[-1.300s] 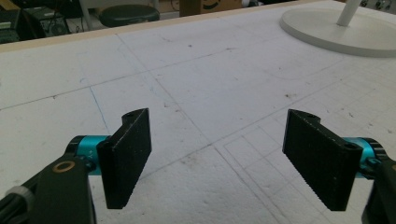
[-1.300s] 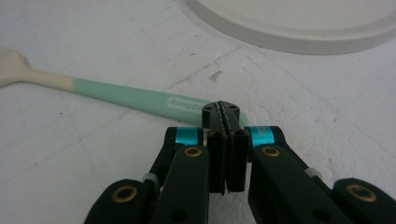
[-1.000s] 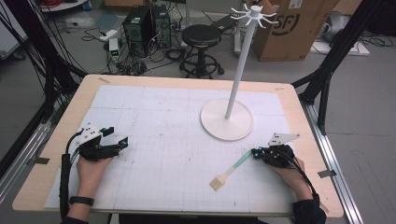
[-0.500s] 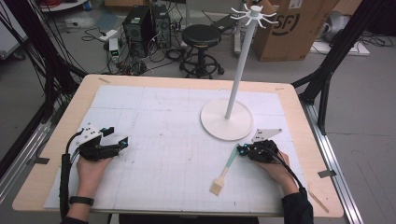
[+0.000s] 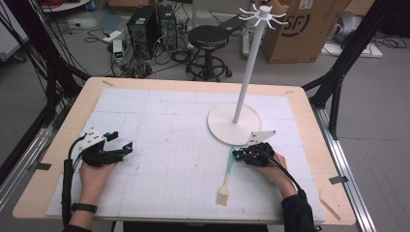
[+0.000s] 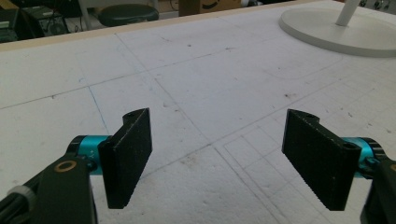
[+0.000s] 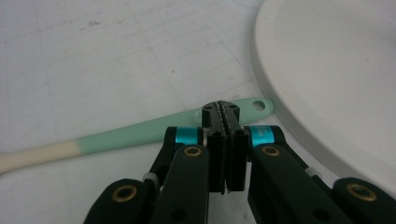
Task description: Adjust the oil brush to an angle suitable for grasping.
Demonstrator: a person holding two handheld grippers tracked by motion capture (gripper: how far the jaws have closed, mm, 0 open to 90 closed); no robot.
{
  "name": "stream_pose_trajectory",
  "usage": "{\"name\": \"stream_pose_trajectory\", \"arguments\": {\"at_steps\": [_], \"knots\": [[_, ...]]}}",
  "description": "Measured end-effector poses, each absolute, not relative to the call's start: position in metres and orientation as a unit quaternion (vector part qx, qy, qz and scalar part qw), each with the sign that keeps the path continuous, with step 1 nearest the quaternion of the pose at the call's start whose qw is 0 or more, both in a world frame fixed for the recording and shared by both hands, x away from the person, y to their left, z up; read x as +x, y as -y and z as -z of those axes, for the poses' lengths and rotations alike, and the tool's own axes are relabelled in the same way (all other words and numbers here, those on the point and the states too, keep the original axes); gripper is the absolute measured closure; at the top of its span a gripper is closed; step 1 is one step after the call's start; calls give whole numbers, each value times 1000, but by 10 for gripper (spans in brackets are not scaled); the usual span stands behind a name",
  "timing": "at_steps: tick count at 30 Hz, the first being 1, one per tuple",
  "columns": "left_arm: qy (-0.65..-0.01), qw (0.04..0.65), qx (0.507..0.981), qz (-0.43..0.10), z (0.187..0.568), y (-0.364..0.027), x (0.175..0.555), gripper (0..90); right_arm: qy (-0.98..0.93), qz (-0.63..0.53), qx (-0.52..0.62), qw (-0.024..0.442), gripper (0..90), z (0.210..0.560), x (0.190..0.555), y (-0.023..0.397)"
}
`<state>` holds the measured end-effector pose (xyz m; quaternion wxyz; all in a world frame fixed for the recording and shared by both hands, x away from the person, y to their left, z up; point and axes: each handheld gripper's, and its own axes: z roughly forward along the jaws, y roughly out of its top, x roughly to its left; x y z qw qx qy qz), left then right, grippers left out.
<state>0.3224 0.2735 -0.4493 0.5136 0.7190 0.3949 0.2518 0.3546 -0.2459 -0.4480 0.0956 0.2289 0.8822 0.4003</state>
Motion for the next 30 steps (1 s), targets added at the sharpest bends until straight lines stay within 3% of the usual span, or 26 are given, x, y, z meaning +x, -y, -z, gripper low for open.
{"name": "stream_pose_trajectory", "arguments": {"at_steps": [26,30], "knots": [[-394,514,719,-252,449,-273,322,249,-890,-412,182,74,896,449,363,188],[-394,515,719,-252,449,-273,322,249,-886,-416,194,69,844,447,362,193]]}}
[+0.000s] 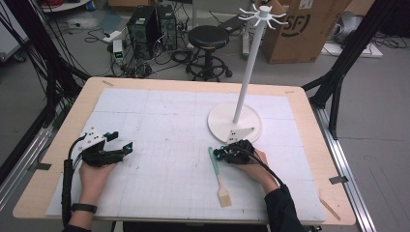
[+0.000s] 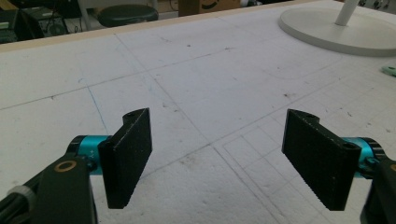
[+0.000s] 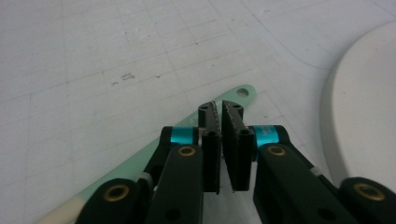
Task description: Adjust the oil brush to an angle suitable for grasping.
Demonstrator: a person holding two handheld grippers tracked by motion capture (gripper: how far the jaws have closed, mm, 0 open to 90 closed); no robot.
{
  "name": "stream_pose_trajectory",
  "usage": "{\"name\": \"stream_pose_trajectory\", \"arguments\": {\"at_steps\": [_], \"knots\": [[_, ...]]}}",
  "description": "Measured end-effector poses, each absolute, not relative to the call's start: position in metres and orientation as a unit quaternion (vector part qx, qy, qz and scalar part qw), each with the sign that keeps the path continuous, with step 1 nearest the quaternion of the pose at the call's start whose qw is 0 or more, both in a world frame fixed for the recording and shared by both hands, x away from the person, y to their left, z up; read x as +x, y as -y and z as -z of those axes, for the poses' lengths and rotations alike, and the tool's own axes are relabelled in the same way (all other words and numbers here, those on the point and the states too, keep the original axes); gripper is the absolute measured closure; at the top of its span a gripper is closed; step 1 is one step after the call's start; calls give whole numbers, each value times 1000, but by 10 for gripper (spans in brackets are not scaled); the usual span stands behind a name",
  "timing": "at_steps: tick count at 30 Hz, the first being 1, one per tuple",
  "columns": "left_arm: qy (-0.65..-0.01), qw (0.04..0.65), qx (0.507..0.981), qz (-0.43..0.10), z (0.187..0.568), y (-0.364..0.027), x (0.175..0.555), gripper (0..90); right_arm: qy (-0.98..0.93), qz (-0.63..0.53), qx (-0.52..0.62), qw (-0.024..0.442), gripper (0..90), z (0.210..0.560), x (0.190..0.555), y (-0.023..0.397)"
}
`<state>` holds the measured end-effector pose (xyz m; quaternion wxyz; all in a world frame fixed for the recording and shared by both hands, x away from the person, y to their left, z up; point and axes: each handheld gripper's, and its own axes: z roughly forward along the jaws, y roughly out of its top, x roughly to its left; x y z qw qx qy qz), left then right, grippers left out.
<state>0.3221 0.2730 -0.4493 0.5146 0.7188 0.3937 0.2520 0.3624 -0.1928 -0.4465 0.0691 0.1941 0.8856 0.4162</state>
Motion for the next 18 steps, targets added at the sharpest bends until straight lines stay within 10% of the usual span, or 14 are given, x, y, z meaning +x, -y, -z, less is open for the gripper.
{"name": "stream_pose_trajectory", "arguments": {"at_steps": [10,18], "knots": [[-392,513,720,-255,449,-272,322,243,-847,-468,231,104,536,423,347,235],[-393,516,718,-252,449,-273,322,237,-816,-493,275,121,461,422,337,274]]}}
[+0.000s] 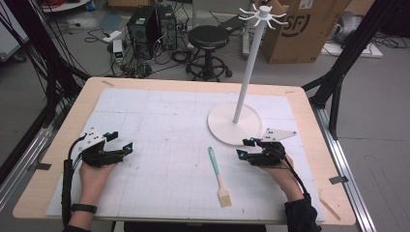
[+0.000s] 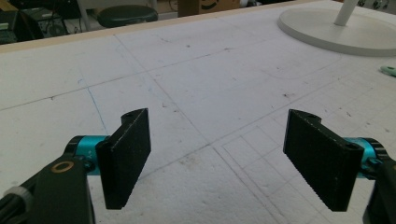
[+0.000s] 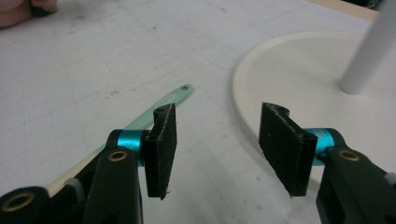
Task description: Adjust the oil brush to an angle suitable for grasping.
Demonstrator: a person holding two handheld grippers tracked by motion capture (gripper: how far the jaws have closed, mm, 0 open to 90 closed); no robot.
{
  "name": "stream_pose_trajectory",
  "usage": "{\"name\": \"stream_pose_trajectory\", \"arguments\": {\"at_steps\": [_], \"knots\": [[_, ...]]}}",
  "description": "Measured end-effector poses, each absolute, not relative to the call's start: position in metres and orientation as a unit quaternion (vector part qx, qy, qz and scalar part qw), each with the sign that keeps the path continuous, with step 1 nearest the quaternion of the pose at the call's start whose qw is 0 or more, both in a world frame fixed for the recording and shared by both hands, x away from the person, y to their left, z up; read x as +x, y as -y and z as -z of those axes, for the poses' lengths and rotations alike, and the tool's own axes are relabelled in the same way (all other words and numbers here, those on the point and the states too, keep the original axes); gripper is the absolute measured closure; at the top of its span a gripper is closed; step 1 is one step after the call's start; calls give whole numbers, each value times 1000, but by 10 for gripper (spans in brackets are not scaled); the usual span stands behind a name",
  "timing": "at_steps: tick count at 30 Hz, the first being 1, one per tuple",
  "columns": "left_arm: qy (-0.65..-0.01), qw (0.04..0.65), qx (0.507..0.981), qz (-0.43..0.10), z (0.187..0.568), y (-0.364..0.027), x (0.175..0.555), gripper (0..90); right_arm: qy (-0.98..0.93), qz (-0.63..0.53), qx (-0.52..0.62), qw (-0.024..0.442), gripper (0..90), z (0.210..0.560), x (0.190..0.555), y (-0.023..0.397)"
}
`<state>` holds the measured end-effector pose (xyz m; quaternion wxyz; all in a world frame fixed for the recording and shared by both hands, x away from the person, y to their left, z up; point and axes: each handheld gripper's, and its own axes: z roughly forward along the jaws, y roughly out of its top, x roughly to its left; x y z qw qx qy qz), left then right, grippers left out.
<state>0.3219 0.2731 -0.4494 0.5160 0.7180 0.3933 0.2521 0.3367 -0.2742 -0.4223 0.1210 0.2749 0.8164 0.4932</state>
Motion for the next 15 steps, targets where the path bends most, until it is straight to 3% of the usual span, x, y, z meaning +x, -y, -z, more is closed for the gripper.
{"name": "stream_pose_trajectory", "arguments": {"at_steps": [15], "knots": [[-394,515,718,-253,449,-273,322,234,-786,-507,322,144,382,425,333,309]]}}
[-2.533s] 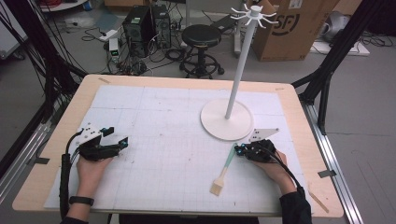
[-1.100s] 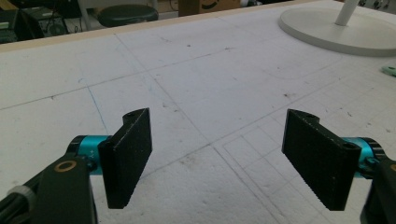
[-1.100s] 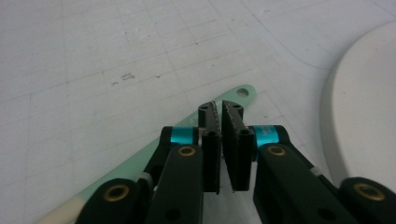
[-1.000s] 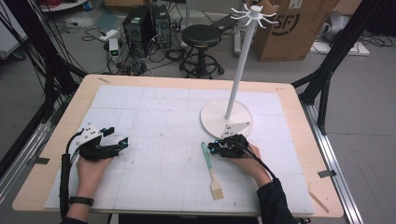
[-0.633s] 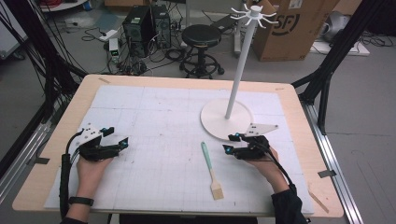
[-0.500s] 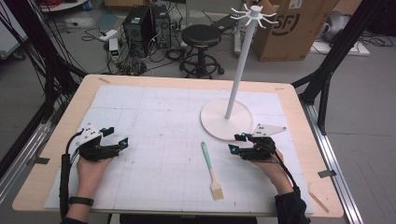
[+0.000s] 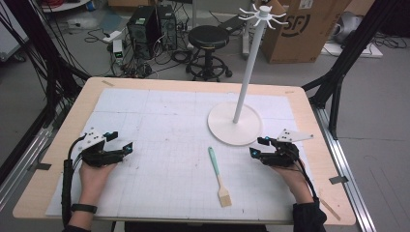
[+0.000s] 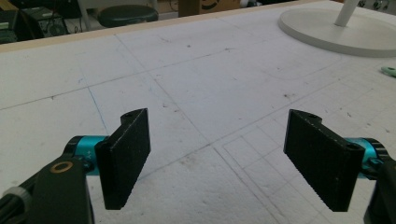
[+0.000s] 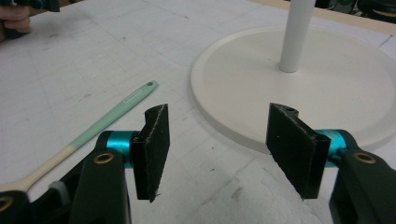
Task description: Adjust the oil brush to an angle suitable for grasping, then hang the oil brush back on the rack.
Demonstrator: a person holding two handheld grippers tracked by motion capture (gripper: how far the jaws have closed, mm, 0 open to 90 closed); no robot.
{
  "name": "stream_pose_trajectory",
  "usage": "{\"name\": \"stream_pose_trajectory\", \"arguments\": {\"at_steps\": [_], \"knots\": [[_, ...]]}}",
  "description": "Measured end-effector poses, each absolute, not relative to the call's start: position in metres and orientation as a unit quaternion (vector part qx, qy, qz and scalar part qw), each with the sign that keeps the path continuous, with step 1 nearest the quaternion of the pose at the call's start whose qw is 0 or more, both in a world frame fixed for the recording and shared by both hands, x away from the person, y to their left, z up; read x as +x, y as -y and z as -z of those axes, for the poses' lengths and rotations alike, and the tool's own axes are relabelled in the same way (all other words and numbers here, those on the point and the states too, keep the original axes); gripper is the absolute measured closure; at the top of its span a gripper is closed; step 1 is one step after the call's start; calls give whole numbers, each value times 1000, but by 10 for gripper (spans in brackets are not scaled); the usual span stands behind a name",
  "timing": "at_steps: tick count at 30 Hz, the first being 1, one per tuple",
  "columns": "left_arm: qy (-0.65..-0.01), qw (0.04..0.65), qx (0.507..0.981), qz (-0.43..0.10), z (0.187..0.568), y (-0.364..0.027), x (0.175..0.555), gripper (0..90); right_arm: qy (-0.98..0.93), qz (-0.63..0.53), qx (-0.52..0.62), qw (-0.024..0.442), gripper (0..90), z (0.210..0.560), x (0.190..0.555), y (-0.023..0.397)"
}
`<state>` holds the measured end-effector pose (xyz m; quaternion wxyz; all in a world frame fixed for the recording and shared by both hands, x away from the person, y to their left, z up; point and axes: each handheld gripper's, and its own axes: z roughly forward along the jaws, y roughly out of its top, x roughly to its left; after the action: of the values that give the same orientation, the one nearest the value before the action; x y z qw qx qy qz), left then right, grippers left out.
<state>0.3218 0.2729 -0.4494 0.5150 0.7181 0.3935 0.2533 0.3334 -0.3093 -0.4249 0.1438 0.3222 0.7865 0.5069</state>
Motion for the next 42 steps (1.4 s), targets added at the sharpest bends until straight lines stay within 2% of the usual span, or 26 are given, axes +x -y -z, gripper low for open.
{"name": "stream_pose_trajectory", "arguments": {"at_steps": [7,10,11,20,25,42], "knots": [[-395,515,718,-252,449,-273,322,234,-780,-510,331,147,364,424,332,313],[-395,514,719,-252,449,-274,322,234,-773,-516,335,152,336,422,331,313],[-396,516,717,-251,449,-274,323,234,-767,-520,341,161,299,420,329,313],[-394,514,719,-252,449,-274,322,236,-756,-526,356,160,223,414,316,305],[-394,514,719,-252,449,-274,322,236,-767,-515,349,158,197,415,305,289],[-397,513,718,-253,449,-273,322,237,-815,-483,298,118,200,430,282,220]]}}
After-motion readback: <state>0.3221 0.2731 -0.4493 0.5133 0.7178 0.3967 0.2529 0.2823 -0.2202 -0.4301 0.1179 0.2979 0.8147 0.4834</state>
